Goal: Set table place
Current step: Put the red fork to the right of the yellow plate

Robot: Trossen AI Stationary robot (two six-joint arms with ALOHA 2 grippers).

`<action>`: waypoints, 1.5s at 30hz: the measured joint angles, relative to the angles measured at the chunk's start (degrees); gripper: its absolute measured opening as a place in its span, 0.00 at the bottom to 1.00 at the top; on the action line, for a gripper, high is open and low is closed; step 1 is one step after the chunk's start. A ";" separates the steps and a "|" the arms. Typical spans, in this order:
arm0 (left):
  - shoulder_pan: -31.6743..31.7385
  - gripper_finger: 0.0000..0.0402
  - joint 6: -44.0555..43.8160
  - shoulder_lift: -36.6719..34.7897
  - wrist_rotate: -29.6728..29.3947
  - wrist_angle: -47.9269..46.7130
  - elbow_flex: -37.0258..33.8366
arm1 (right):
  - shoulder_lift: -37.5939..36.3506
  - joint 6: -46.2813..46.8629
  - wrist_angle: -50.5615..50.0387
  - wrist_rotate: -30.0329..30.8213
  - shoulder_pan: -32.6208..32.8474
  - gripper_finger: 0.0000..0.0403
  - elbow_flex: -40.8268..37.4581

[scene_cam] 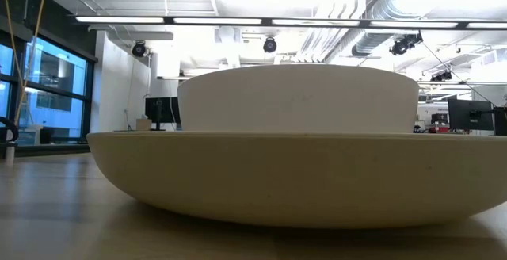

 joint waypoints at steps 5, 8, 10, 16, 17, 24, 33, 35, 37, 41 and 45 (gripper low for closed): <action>-0.02 0.29 0.19 0.00 1.85 -1.90 0.00 | 0.41 1.89 -0.32 -3.15 -3.42 0.11 0.00; 0.00 0.29 0.29 0.00 1.83 -3.00 0.00 | 0.41 3.43 -0.50 -3.98 -5.46 0.11 0.00; 0.00 0.29 0.63 0.00 1.82 -3.71 0.00 | 0.41 4.37 -1.18 -4.36 -6.61 0.11 0.00; -0.01 0.29 1.82 0.00 1.85 -5.80 0.00 | 0.41 4.60 -4.36 -4.99 -9.11 0.11 0.00; -0.01 0.29 1.99 0.00 1.85 -6.06 0.00 | 0.41 4.37 -4.62 -5.05 -9.41 0.11 0.00; -0.01 0.29 3.16 0.00 2.03 -6.88 0.00 | 0.41 1.74 -6.55 -5.59 -11.32 0.11 0.00; -0.02 0.29 3.70 0.00 2.47 -7.69 0.00 | -2.04 -6.46 -10.15 -9.08 -15.96 0.11 0.00; -0.01 0.29 3.68 0.00 2.48 -8.06 0.00 | -4.02 -7.67 -11.64 -8.93 -17.04 0.11 0.00; 0.00 0.29 3.68 0.00 2.48 -8.00 0.00 | -6.53 -8.54 -13.96 -7.86 -18.02 0.11 0.00; 0.00 0.29 3.48 0.00 2.48 -7.98 0.00 | -12.31 -8.96 -18.25 -4.29 -19.74 0.11 0.00; 0.00 0.29 3.42 0.00 2.48 -7.93 0.00 | -17.32 -8.34 -22.08 -1.52 -20.75 0.11 0.00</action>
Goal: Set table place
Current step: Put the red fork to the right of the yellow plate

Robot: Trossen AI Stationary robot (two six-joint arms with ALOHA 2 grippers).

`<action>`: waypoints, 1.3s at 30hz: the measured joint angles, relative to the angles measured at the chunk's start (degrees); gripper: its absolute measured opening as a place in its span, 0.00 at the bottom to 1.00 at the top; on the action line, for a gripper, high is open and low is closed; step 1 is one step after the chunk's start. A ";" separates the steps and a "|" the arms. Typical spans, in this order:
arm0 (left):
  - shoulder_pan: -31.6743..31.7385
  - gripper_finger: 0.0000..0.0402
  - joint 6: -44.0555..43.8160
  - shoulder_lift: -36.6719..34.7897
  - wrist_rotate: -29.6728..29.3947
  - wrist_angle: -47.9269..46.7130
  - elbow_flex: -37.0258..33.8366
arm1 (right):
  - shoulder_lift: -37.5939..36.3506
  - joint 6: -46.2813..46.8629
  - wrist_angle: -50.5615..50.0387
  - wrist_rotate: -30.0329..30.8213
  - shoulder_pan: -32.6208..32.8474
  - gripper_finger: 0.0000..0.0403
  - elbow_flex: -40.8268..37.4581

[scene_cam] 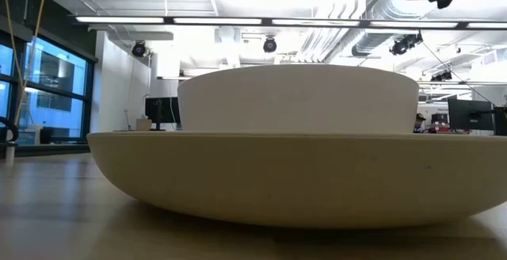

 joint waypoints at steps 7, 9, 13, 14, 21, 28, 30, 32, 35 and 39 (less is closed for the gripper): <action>0.00 0.29 -0.62 0.00 -0.09 0.07 0.00 | -3.68 2.42 1.54 1.31 0.08 0.11 -4.45; -0.01 0.29 -0.97 0.00 -0.09 0.10 0.00 | -4.88 2.59 7.56 -1.25 0.26 0.11 -10.14; 0.00 0.29 -1.68 0.00 -0.25 0.04 0.00 | -6.99 5.80 15.49 -0.73 1.77 0.11 -18.87; 0.00 0.29 -1.73 0.00 -0.26 0.04 0.00 | -7.49 6.87 16.90 1.30 2.34 0.11 -19.69; -0.01 0.29 -2.11 0.00 -0.81 0.06 0.00 | -9.92 11.64 19.68 13.97 4.84 0.11 -21.81; -0.02 0.29 -3.05 0.00 -1.55 0.06 0.00 | -9.61 19.02 24.05 22.43 9.19 0.11 -29.45; 0.00 0.29 -3.45 0.00 -1.55 0.04 0.00 | -9.61 22.02 24.91 25.66 10.87 0.11 -31.56; 0.00 0.29 -4.11 -0.02 -1.55 0.02 0.00 | -9.61 25.01 25.20 30.33 12.64 0.11 -32.84; 0.00 0.29 -4.71 0.00 -1.55 0.00 0.00 | -9.61 27.88 25.50 35.09 14.61 0.11 -34.01; -0.01 0.29 -5.40 -0.01 -1.55 0.00 0.00 | -9.60 27.98 25.98 39.94 16.18 0.11 -34.14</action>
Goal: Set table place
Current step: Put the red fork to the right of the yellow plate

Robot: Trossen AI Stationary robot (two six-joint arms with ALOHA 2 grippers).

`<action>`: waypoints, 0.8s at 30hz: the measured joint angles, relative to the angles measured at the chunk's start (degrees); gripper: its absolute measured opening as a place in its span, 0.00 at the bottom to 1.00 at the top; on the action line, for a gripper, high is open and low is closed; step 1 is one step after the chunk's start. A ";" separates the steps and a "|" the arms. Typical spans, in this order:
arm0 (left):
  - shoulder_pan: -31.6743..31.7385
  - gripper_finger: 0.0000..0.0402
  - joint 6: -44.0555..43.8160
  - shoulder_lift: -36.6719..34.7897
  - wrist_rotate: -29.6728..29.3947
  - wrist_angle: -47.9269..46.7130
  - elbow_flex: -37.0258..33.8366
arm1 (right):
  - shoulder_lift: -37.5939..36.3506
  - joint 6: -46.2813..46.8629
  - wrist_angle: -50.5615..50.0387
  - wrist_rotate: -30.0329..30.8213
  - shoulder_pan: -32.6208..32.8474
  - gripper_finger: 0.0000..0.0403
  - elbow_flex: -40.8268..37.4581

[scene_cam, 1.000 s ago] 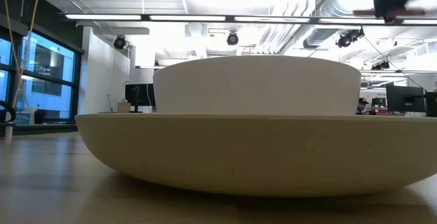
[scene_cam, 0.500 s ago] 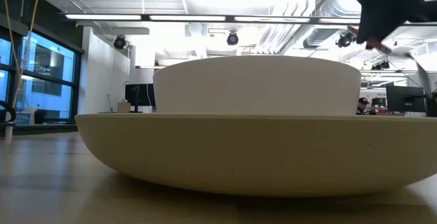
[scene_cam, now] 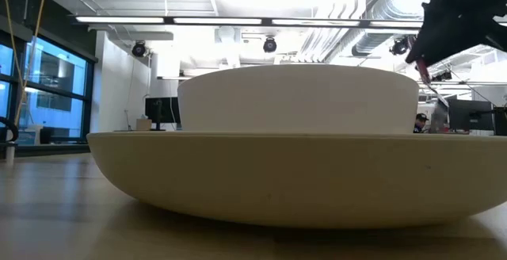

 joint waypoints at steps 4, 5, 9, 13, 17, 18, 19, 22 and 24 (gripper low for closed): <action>-0.01 0.29 -0.31 0.01 -0.21 0.00 0.00 | 1.61 -0.37 0.41 3.73 1.10 0.11 0.00; -0.01 0.29 -0.46 0.01 -0.24 0.00 0.00 | 2.39 -0.37 0.52 4.75 1.45 0.11 0.00; 0.01 0.29 -0.61 0.01 -0.26 0.02 0.00 | 6.74 0.01 1.96 6.83 2.81 0.11 -0.02; -0.01 0.29 -1.19 -0.01 -0.26 0.00 0.00 | 11.68 2.56 3.90 8.28 4.58 0.11 -0.04; 0.00 0.29 -1.88 0.00 -0.24 0.00 0.00 | 15.62 5.78 3.41 11.73 6.70 0.11 1.26; -0.01 0.29 -2.02 0.01 -0.24 0.00 0.00 | 16.34 6.05 2.96 12.07 7.07 0.11 1.91; 0.00 0.29 -2.09 0.01 -0.24 0.00 0.00 | 17.04 6.13 2.27 12.35 7.39 0.11 2.56; 0.01 0.29 -2.12 -0.01 -0.24 0.00 0.00 | 18.78 6.02 0.14 13.46 8.05 0.11 4.90; 0.01 0.29 -2.12 0.00 -0.25 0.00 0.00 | 19.86 6.02 -2.04 14.45 8.29 0.11 6.29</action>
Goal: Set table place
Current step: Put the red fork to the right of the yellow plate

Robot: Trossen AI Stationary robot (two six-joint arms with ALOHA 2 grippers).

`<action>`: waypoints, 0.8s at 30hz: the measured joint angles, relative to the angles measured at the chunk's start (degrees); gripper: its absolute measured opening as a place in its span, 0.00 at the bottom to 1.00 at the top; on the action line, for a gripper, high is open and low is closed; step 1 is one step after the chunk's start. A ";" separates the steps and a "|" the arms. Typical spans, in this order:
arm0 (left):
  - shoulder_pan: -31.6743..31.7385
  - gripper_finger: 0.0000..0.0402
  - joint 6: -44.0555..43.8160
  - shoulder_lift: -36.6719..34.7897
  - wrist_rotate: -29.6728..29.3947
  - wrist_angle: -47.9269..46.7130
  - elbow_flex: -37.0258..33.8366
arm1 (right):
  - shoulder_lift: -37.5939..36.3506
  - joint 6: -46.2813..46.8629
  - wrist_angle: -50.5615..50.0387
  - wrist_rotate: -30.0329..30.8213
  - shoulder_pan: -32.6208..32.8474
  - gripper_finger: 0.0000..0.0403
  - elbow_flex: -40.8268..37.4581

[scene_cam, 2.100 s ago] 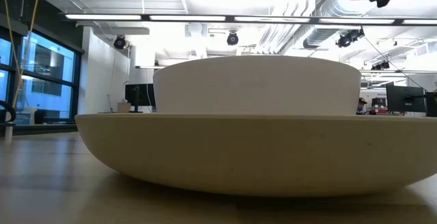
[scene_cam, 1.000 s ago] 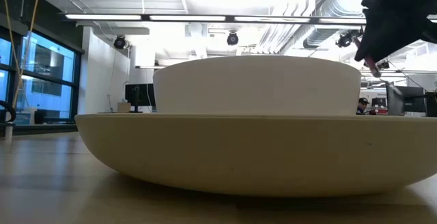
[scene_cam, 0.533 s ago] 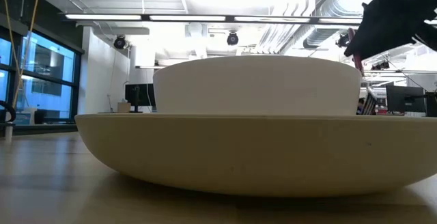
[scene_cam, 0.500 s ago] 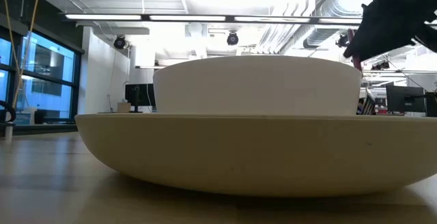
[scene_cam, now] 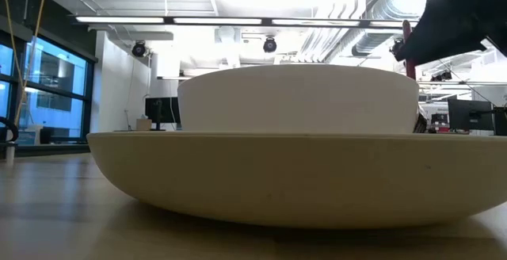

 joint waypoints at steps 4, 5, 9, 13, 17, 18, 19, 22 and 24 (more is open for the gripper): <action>0.00 0.29 -0.06 -0.01 0.01 0.00 0.00 | 2.20 1.34 -3.33 -0.58 0.03 0.11 1.49; -0.02 0.29 -0.09 0.01 0.01 0.00 0.00 | 2.66 1.58 -3.42 -1.05 0.03 0.11 1.51; -0.01 0.29 -0.14 0.00 0.01 0.00 0.00 | 3.99 1.66 -2.64 -1.40 0.03 0.11 1.51; 0.00 0.29 -0.17 0.01 0.01 -0.02 0.00 | 4.21 1.65 -2.50 -1.18 0.48 0.11 1.54; -0.02 0.29 -0.17 -0.01 0.01 -0.35 0.00 | 4.21 1.71 -2.50 -1.25 1.51 0.11 1.54; -0.02 0.29 -0.16 -0.01 0.01 -0.47 0.00 | 4.21 1.88 -2.50 -1.29 1.67 0.12 1.54; -0.02 0.29 -0.14 0.00 0.01 -0.49 0.00 | 4.21 1.95 -2.52 -1.31 1.90 0.12 1.54; 0.00 0.29 -0.13 0.00 0.01 -0.48 0.00 | 4.24 2.07 -2.47 -1.67 2.58 0.13 1.73; -0.02 0.29 -0.11 -0.01 0.01 -0.46 0.00 | 4.24 2.06 -2.23 -1.79 2.82 0.13 1.78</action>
